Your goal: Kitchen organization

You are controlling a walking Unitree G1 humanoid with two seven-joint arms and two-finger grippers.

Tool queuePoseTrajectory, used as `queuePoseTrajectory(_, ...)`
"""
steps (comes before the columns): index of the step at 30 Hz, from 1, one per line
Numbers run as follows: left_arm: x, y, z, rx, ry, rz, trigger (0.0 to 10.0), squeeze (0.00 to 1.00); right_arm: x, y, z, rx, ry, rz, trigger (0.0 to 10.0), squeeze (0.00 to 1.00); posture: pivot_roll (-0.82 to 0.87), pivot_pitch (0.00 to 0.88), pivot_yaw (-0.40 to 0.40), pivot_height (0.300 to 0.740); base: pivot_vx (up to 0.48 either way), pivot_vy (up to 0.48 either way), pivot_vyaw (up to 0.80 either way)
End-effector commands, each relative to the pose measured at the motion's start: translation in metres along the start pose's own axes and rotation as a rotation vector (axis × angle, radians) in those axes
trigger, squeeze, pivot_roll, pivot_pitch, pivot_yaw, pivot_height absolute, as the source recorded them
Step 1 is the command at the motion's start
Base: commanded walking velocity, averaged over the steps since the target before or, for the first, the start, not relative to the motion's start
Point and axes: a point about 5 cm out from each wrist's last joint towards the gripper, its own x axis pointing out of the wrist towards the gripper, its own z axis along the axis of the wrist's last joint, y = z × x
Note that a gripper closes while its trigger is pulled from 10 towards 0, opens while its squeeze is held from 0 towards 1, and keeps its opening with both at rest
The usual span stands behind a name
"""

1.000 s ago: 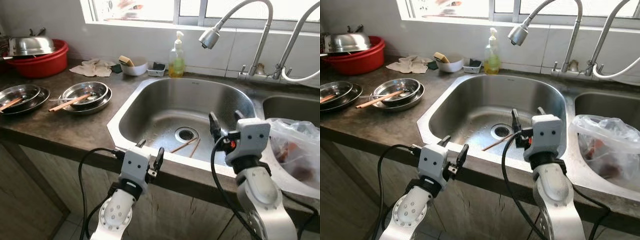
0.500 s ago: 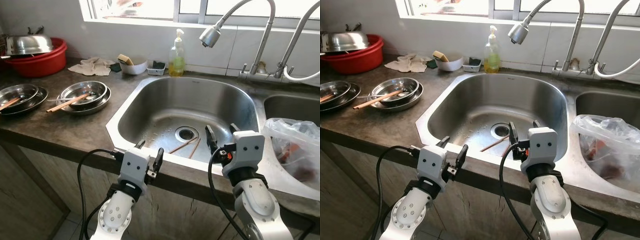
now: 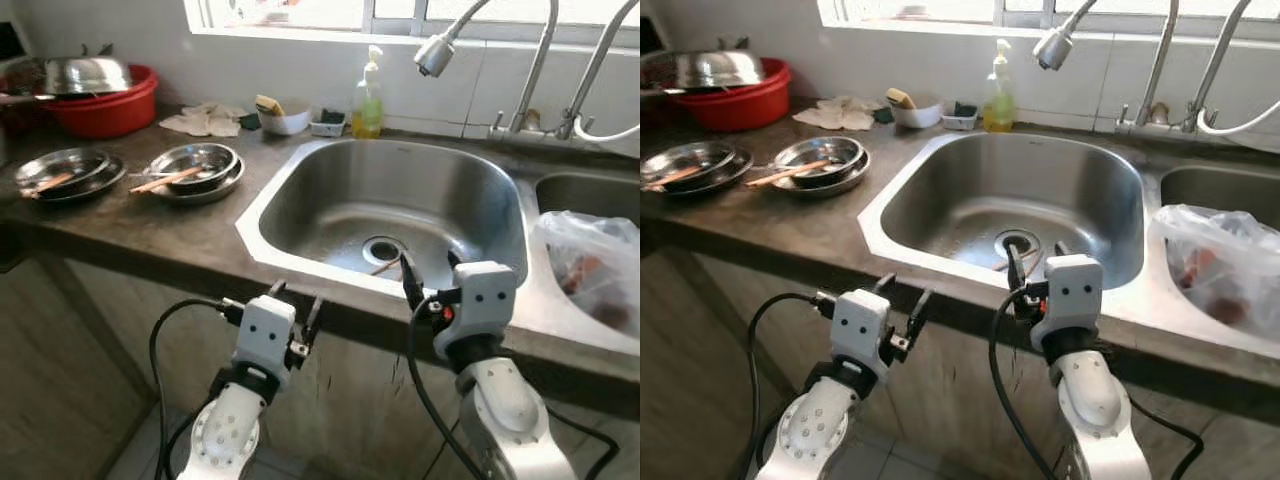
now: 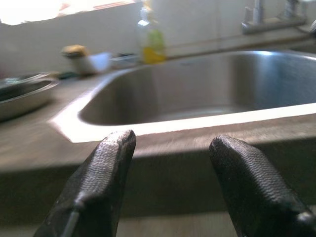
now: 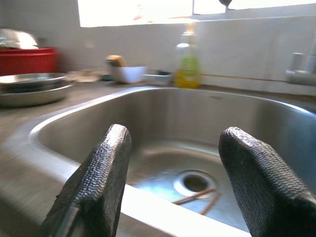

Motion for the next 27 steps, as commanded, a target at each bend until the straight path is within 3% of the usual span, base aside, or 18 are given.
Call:
queuePoseTrajectory(1,-0.001,-0.001,0.000,0.006,0.008,-0.006,10.0,0.00,-0.002,-0.001,0.001,0.002,0.004,-0.012,10.0,0.00,0.10,0.046,0.007,0.740,-0.304,0.000,0.00)
queuePoseTrajectory(16,-0.001,-0.004,0.000,0.003,0.012,-0.011,10.0,0.00,-0.002,0.001,-0.005,0.003,0.029,-0.013,10.0,0.00,0.11,0.042,0.005,0.740,-0.307,0.000,0.00)
queuePoseTrajectory(27,-0.004,-0.011,0.000,-0.003,0.012,-0.025,10.0,0.00,-0.014,0.006,-0.019,-0.008,0.092,0.018,10.0,0.00,0.11,0.031,0.003,0.740,-0.304,0.000,0.00)
